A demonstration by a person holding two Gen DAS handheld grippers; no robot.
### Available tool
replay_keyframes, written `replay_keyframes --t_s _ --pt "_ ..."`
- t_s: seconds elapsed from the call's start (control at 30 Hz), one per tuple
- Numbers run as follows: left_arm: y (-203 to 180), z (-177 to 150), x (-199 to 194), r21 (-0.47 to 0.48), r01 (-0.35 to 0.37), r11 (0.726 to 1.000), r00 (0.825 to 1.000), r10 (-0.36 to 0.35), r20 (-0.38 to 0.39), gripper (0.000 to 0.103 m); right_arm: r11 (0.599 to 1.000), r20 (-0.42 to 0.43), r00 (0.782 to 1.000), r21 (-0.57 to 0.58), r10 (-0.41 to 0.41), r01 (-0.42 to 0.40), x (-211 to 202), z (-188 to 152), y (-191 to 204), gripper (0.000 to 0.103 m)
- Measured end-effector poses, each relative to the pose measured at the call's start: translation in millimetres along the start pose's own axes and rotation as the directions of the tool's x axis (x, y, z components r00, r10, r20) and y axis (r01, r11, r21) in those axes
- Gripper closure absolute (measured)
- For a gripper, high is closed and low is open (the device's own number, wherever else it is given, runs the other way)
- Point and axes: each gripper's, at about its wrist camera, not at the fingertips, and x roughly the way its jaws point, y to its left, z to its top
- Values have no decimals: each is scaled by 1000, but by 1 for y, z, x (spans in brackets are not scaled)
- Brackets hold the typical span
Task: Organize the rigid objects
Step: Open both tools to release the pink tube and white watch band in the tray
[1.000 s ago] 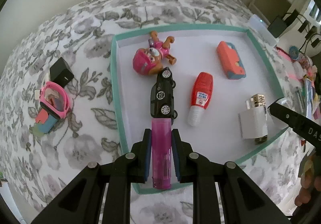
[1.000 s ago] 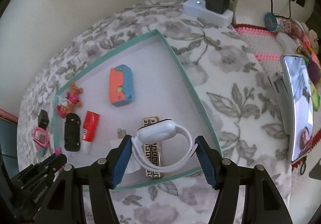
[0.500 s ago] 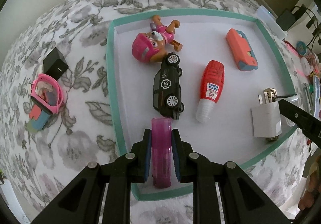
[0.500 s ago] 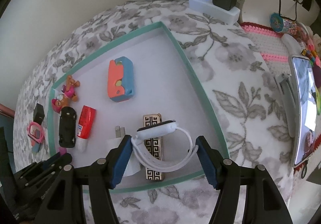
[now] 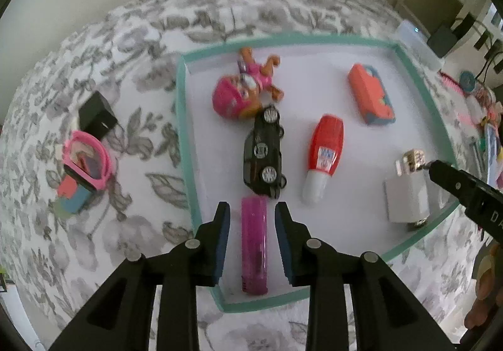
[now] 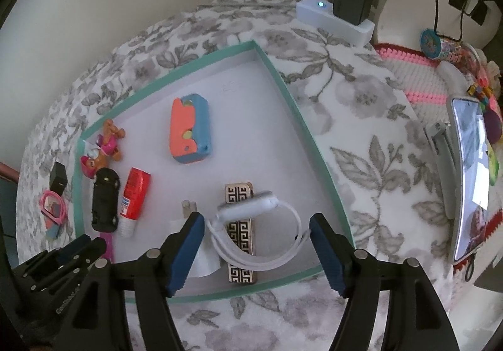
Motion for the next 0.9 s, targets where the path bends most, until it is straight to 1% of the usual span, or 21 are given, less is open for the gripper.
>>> replay_keyframes --t_s 0.07,0.13,0.3,0.4,0.43,0.5,0.6,0.63,0.67,0.73,0.83,0.9 --pt "2 2 -9 -6 0 1000 999 0 32 71 1000 20 1000 -9 3 -3 -7 1 3 29" --pt "3 4 -17 -9 -4 1000 998 5 62 65 1000 37 999 -18 9 -9 -13 1 6 29" --pt "9 8 -38 -26 -12 1000 990 16 141 61 999 81 997 -47 19 -15 -30 1 18 29" --pt "15 10 -44 -42 -12 999 985 18 169 59 998 105 994 -68 17 -10 -39 0 26 29" --pt "17 10 -46 -49 -13 999 984 22 176 56 997 109 994 -71 17 -10 -41 1 27 29" --pt "21 10 -48 -56 -25 998 982 35 184 53 997 116 993 -81 21 -12 -43 0 32 29" --pt "26 9 -49 -68 -41 997 981 53 186 53 995 117 993 -99 25 -13 -42 -1 39 29" --pt "28 9 -49 -74 -43 996 981 56 185 52 994 114 993 -105 26 -14 -40 -2 41 29" --pt "30 9 -47 -81 -47 996 982 61 181 50 994 109 994 -110 25 -13 -37 -2 44 25" --pt "33 9 -45 -91 -64 994 981 79 176 37 993 97 995 -121 23 -11 -32 -4 47 21" --pt "38 9 -43 -102 -84 991 980 101 171 33 990 89 996 -140 19 -6 -28 -6 53 21" --pt "41 8 -42 -105 -96 990 979 113 170 29 989 94 995 -148 21 -7 -26 -7 56 17"
